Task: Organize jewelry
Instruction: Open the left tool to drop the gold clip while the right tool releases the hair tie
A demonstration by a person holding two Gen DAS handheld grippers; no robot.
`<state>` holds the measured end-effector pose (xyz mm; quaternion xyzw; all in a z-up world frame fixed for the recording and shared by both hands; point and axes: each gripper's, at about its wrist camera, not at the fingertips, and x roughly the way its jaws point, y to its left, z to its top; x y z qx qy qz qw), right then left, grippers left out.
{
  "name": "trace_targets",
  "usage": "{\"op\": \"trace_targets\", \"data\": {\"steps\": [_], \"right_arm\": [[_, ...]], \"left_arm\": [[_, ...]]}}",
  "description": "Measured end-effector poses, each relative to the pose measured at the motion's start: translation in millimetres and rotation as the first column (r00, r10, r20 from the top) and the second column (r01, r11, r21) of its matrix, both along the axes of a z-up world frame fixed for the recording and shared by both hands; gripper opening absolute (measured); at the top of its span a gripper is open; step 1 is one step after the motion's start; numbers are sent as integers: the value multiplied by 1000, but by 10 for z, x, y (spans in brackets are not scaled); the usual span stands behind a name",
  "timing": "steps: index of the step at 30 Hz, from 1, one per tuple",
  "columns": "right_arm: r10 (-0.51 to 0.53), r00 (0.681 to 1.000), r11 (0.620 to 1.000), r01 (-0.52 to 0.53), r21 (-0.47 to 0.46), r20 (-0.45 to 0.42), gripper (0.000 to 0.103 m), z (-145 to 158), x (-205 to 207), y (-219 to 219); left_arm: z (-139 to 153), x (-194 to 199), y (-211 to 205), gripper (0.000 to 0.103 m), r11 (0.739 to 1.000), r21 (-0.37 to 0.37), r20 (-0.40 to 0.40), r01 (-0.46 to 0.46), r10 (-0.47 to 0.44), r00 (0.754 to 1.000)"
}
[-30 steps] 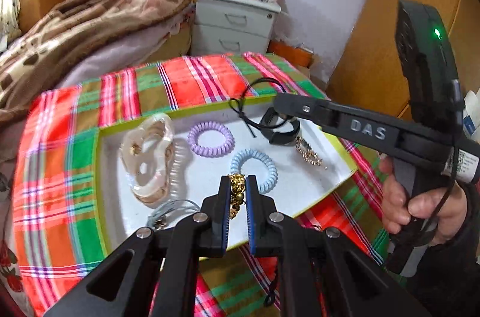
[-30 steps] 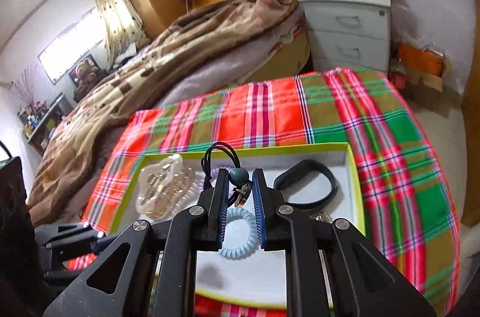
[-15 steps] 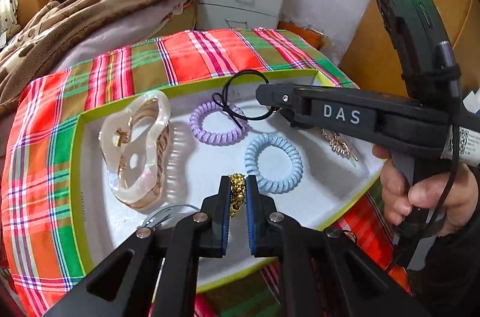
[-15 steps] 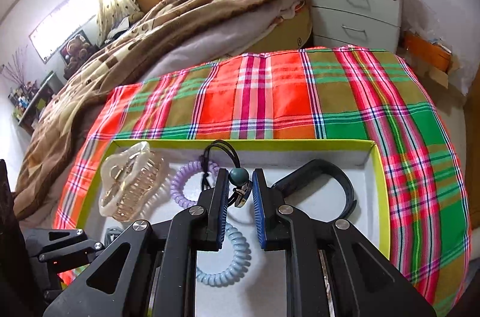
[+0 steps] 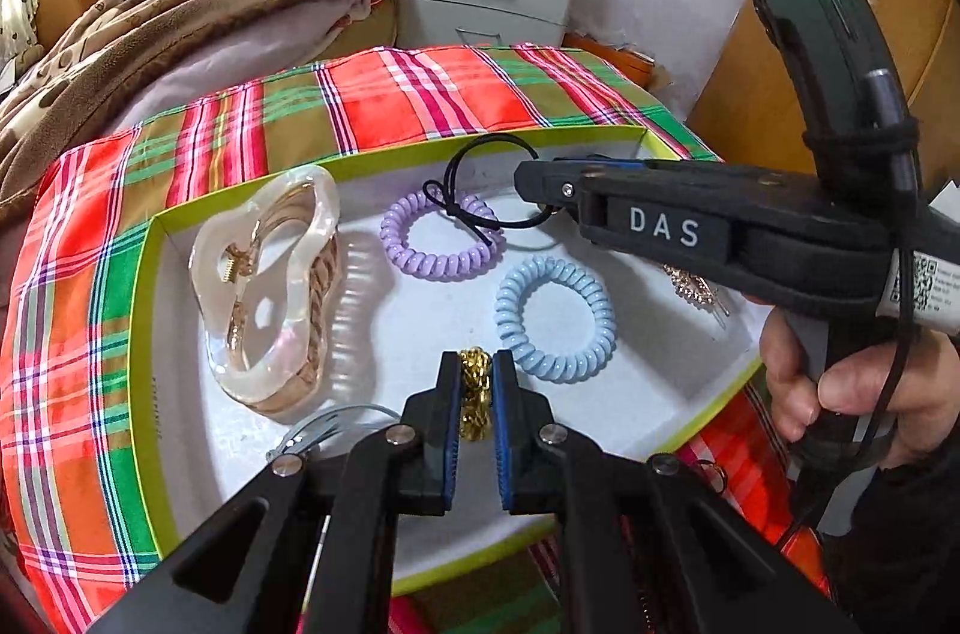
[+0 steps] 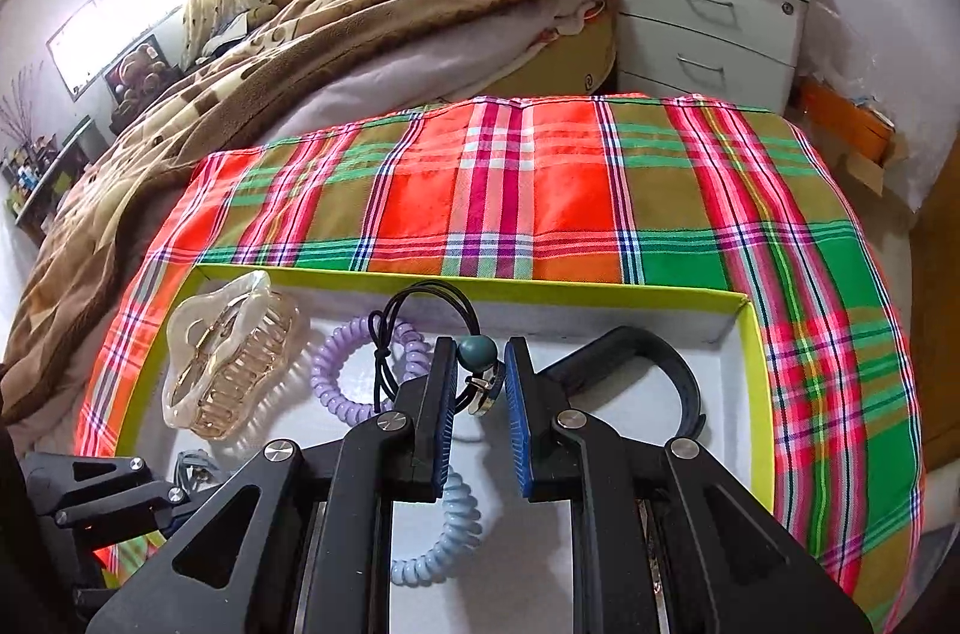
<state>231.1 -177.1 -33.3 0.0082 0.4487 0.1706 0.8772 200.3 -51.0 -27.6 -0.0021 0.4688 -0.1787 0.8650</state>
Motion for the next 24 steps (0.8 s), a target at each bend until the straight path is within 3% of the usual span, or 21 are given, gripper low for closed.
{"op": "trace_targets", "data": {"steps": [7, 14, 21, 24], "right_arm": [[-4, 1000, 1000, 4, 3, 2, 17, -1, -6, -5], [-5, 1000, 1000, 5, -7, 17, 18, 19, -39, 0], [-18, 999, 1000, 17, 14, 33, 35, 76, -85, -34], [-27, 999, 999, 26, 22, 36, 35, 94, -96, -53]], "left_arm": [[1, 18, 12, 12, 1000, -7, -2, -4, 4, 1000], [16, 11, 13, 21, 1000, -8, 4, -4, 4, 1000], [41, -13, 2, 27, 1000, 1, 13, -4, 4, 1000], [55, -25, 12, 29, 1000, 2, 16, -8, 8, 1000]]}}
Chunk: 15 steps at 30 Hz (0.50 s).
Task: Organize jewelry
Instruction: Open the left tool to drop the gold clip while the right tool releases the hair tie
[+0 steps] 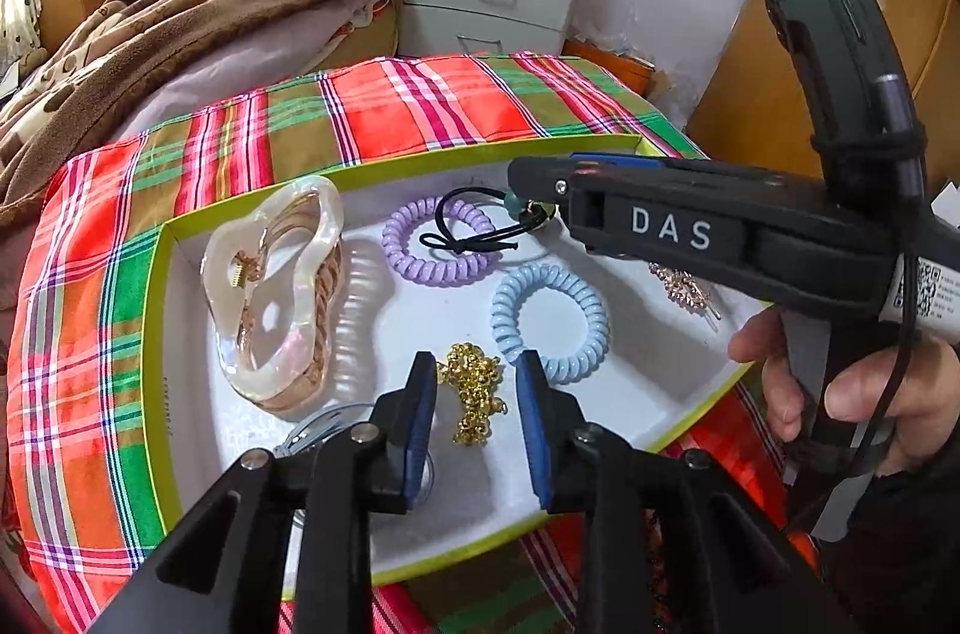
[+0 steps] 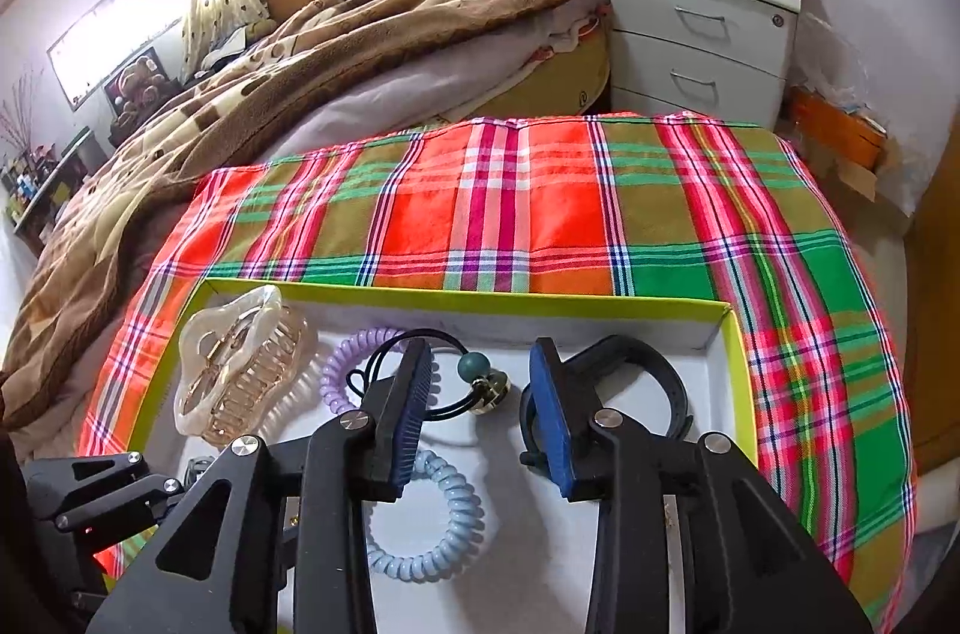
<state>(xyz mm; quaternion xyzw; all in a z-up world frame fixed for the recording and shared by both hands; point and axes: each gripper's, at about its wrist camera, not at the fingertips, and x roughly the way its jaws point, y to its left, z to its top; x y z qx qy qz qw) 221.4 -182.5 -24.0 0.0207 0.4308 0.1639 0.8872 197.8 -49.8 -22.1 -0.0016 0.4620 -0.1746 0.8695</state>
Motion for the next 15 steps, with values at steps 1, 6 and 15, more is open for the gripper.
{"op": "trace_targets", "data": {"steps": [1, 6, 15], "right_arm": [[-1, 1000, 1000, 1, 1, 0, 35, 4, 4, -3], [-13, 1000, 1000, 13, 8, 7, 35, 44, -29, -29], [-40, 998, 998, 38, 60, 41, 35, 170, -273, -190]], "left_arm": [[5, -3, 5, 30, 1000, 0, 0, -4, 4, 1000], [35, -35, 18, 36, 1000, 4, 4, -9, 9, 1000], [152, -220, 104, 38, 999, -35, 27, -13, 14, 1000]]}}
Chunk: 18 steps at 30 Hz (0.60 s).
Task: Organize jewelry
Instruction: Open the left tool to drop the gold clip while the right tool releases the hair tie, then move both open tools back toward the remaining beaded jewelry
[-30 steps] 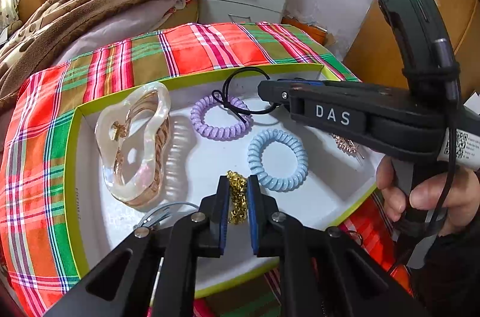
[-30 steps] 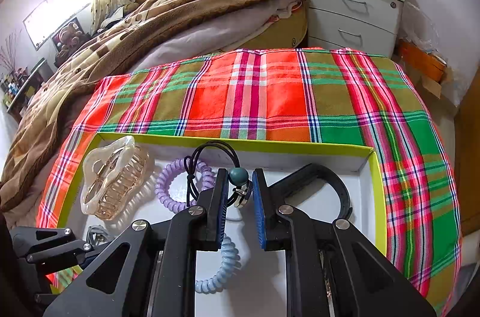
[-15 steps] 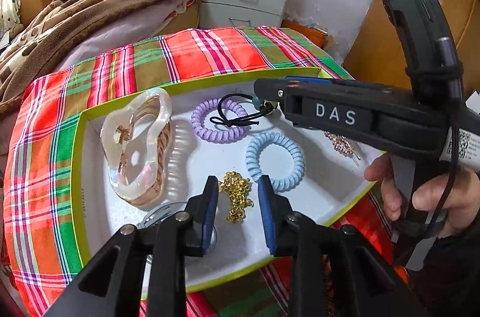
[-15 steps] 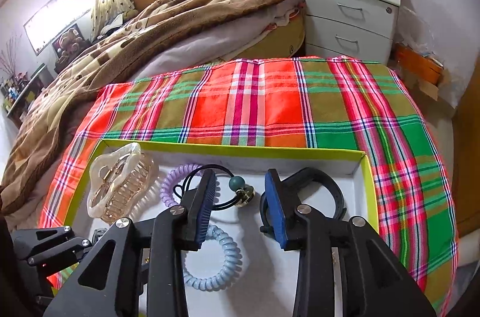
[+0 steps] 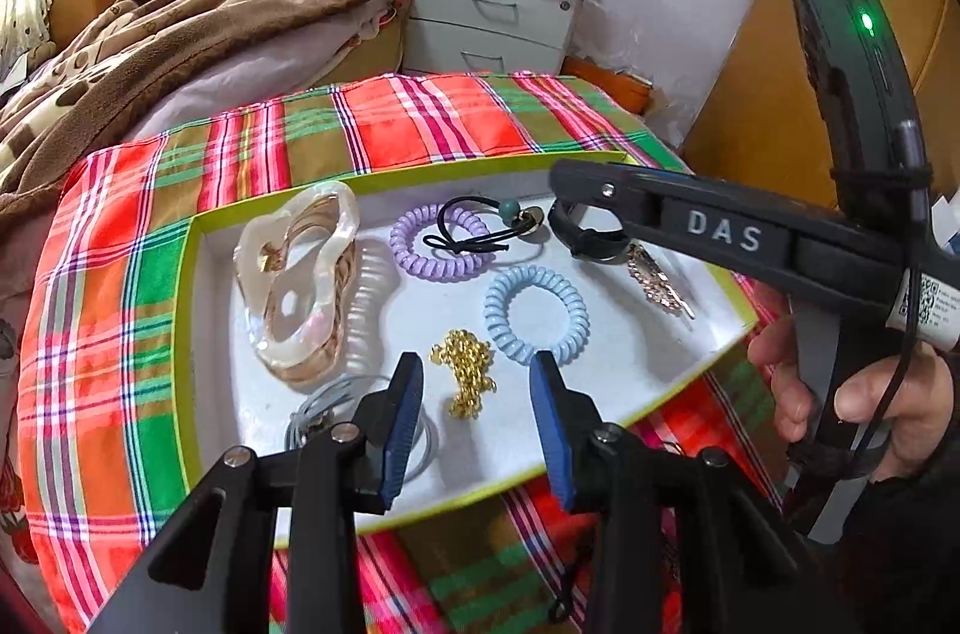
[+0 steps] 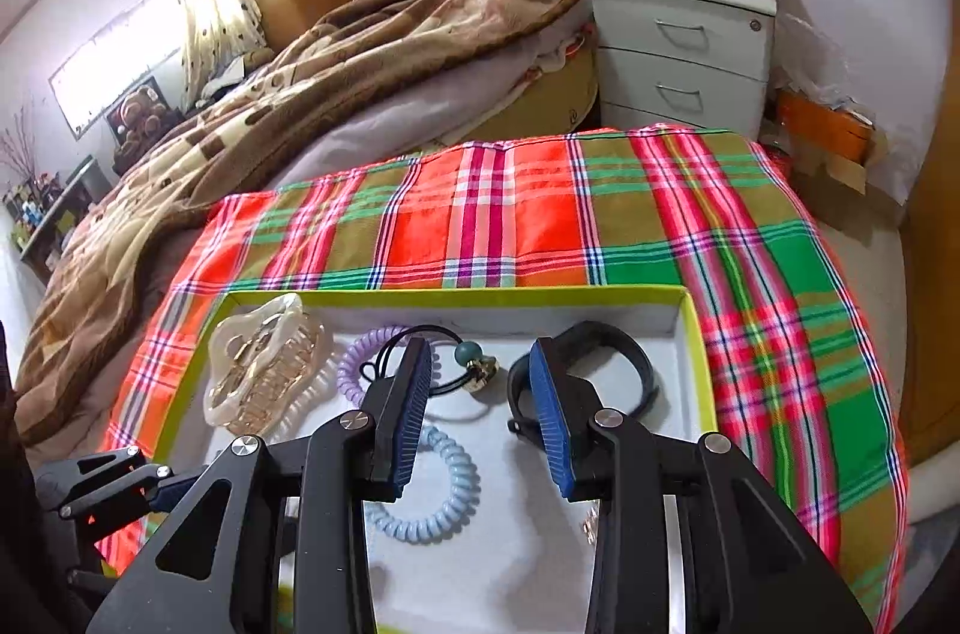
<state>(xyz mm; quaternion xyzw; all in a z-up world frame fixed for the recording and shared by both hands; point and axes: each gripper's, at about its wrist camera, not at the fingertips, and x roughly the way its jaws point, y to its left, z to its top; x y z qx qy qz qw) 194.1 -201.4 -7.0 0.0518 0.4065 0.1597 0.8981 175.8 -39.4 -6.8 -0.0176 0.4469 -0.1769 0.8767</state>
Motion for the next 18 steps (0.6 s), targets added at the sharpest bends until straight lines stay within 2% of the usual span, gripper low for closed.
{"op": "trace_targets", "data": {"steps": [9, 18], "right_arm": [[-31, 999, 999, 29, 46, 43, 36, 117, -427, -230], [-73, 996, 996, 70, 61, 50, 36, 86, -737, -427]], "left_arm": [[122, -314, 108, 39, 999, -43, 19, 19, -18, 1000], [10, -580, -13, 41, 995, -53, -18, 89, -90, 996]]}}
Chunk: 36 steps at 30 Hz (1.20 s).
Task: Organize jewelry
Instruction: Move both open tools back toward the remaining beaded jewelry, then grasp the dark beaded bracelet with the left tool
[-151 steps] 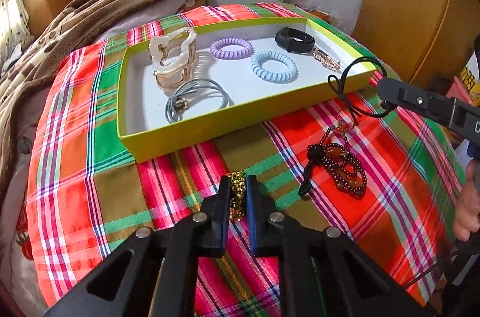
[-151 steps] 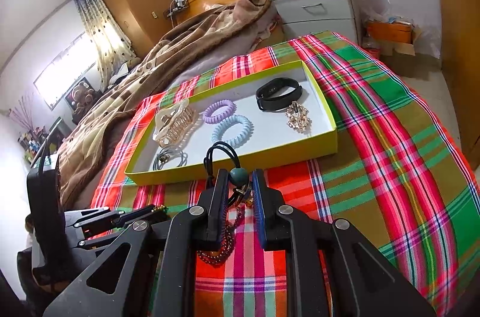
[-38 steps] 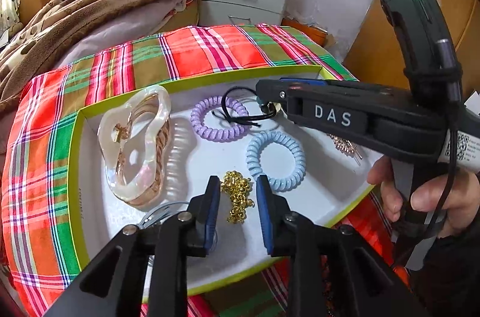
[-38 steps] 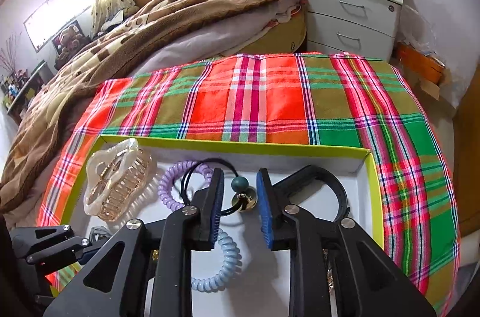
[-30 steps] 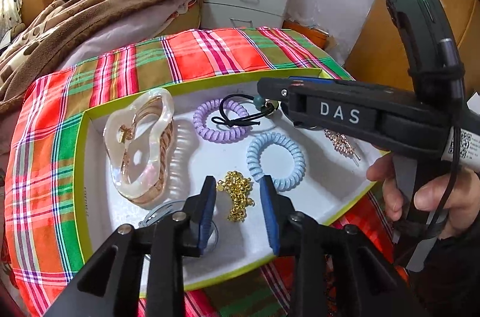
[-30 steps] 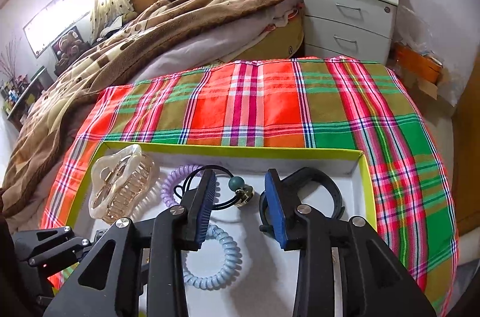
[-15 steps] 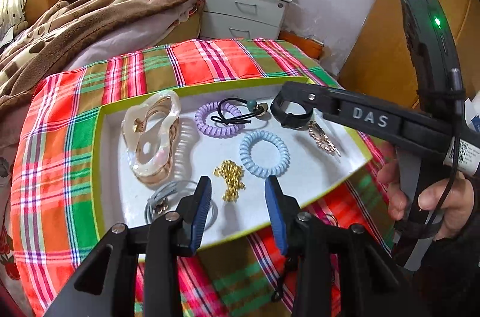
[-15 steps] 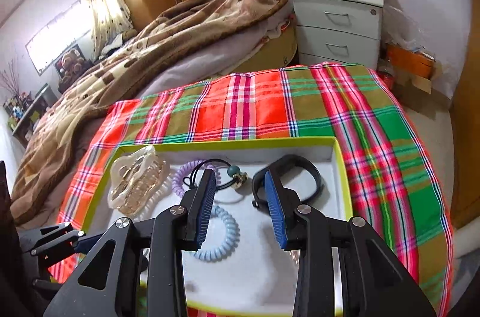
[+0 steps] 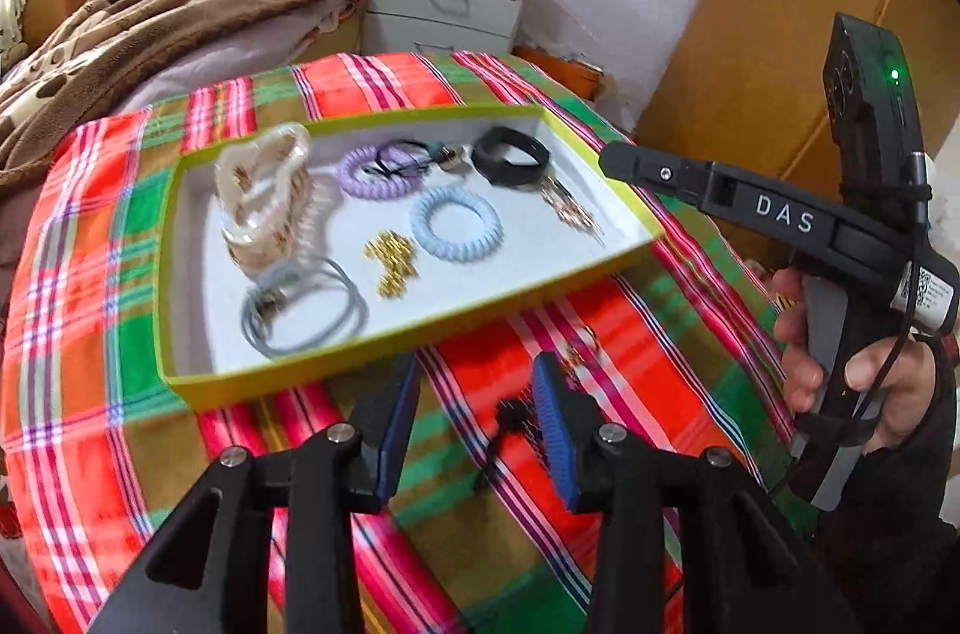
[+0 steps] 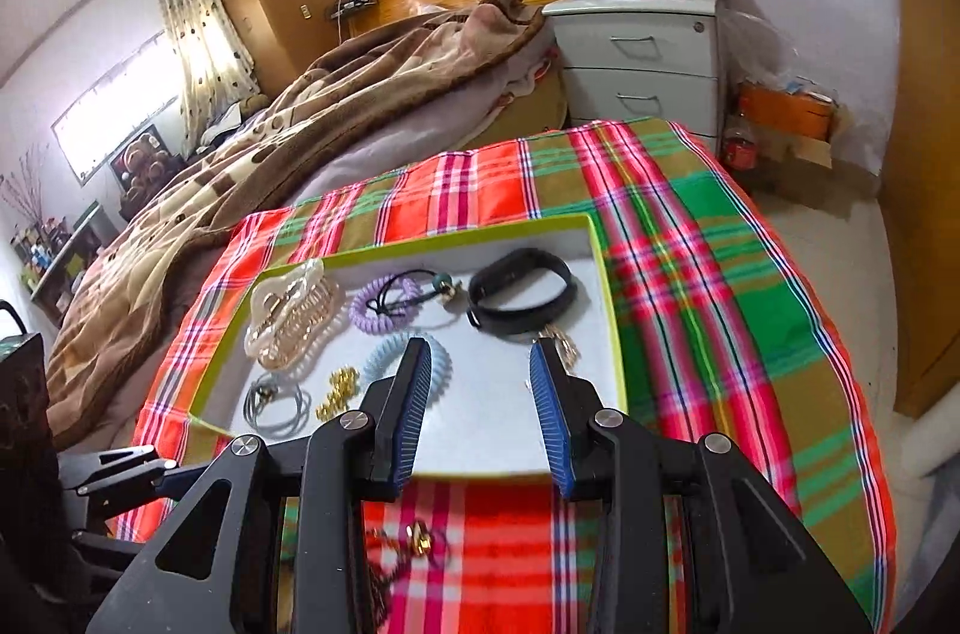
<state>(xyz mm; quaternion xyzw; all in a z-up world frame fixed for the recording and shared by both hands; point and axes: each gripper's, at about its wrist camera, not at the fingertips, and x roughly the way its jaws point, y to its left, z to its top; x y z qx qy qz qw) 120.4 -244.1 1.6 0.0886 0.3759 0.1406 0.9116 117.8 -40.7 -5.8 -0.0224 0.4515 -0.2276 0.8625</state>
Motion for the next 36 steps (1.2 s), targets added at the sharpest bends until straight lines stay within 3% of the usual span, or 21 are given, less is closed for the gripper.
{"op": "trace_targets", "data": {"steps": [19, 25, 33, 36], "right_arm": [[-27, 1000, 999, 27, 18, 10, 36, -104, -409, -223], [-29, 999, 999, 28, 25, 16, 36, -104, -446, -230], [-26, 1000, 1000, 26, 14, 8, 36, -116, -488, -193], [-25, 1000, 1000, 25, 8, 3, 36, -118, -503, -168]], "left_arm": [[-279, -85, -319, 43, 996, 82, -64, 31, -26, 998], [-290, -69, -338, 43, 995, 97, -62, 27, -21, 998], [-307, -80, -477, 43, 980, 191, -7, 62, -62, 998], [-295, -75, -443, 29, 982, 180, -11, 63, -62, 998]]}}
